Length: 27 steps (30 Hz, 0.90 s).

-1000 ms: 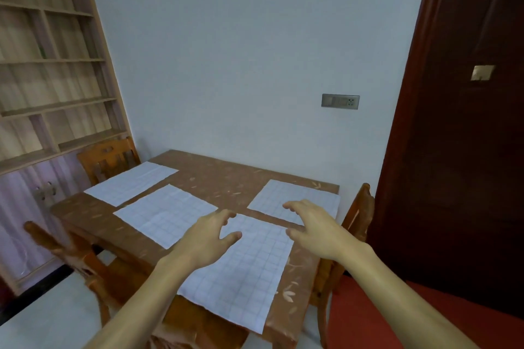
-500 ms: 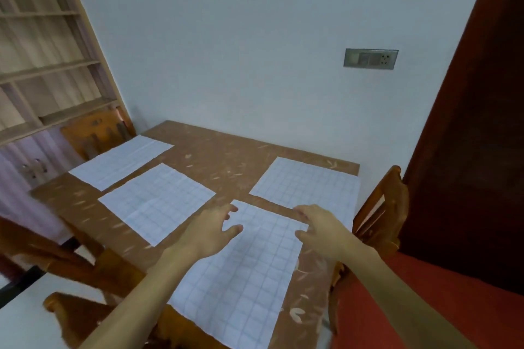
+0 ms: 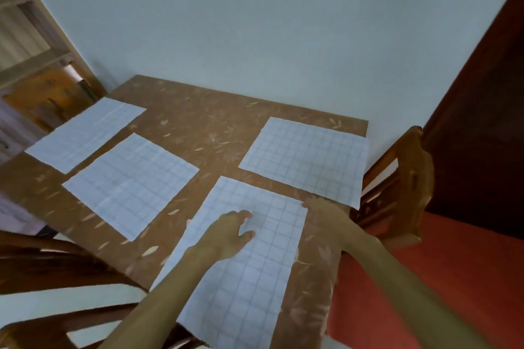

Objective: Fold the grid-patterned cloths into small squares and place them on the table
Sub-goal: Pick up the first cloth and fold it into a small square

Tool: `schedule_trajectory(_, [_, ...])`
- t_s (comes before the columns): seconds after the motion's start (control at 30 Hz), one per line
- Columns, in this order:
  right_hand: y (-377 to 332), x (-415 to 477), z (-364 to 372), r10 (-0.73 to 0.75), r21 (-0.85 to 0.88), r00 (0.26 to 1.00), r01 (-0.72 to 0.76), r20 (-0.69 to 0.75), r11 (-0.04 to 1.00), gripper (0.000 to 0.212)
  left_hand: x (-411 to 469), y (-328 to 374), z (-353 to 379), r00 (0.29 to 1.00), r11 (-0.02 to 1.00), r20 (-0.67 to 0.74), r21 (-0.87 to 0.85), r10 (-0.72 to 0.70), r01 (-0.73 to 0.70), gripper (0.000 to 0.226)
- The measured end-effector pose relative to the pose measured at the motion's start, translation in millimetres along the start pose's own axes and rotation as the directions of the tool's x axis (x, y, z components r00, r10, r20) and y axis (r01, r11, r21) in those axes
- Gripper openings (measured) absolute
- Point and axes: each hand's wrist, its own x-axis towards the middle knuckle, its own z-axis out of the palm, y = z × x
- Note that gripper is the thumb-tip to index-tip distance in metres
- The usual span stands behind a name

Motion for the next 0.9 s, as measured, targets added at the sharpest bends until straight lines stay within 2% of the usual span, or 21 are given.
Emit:
schedule_trajectory(0.03, [3.1,8.3,4.0,0.006,0.006,1.000,-0.006,0.015,1.000,0.065,11.0,-3.3,1.4,1.000,1.000,0.015,-0.005,0.003,-0.003,0.046])
schedule_trajectory(0.13, [10.4,31.3,14.4,0.038,-0.002,0.998,-0.038,0.046,0.999,0.052,47.5,-13.6,3.0,0.998,0.999,0.052,0.010,0.032,-0.032,0.044])
schedule_trajectory(0.3, [17.1,71.4,31.4,0.116,0.042,0.993,-0.115,-0.010,0.992,0.037,113.4,-39.1,7.6,0.993,0.994,0.087,0.063,0.082,-0.087,0.039])
schedule_trajectory(0.43, [19.7,103.9,41.3,0.221,-0.051,0.975,-0.220,0.013,0.974,0.043,168.3,-66.3,12.9,0.989,0.991,0.107,0.079,0.098,-0.107,0.035])
schedule_trajectory(0.53, [24.1,125.0,48.9,0.311,-0.112,0.950,-0.307,0.017,0.945,0.045,206.6,-93.7,14.6,0.993,0.991,0.066,0.084,0.098,-0.103,0.040])
schedule_trajectory(0.67, [30.7,139.2,58.7,0.409,-0.142,0.913,-0.406,-0.010,0.903,0.044,243.5,-126.7,17.8,0.990,0.968,0.034,0.207,0.139,-0.143,0.055])
schedule_trajectory(0.77, [33.2,143.7,68.3,0.432,-0.156,0.901,-0.430,-0.023,0.889,0.043,254.9,-140.6,24.6,0.984,0.956,0.099,0.240,0.148,-0.168,0.059])
schedule_trajectory(0.9, [36.7,151.9,70.1,0.454,-0.105,0.890,-0.455,-0.028,0.884,0.034,257.4,-141.8,26.1,0.984,0.940,0.012,0.295,0.176,-0.171,0.064])
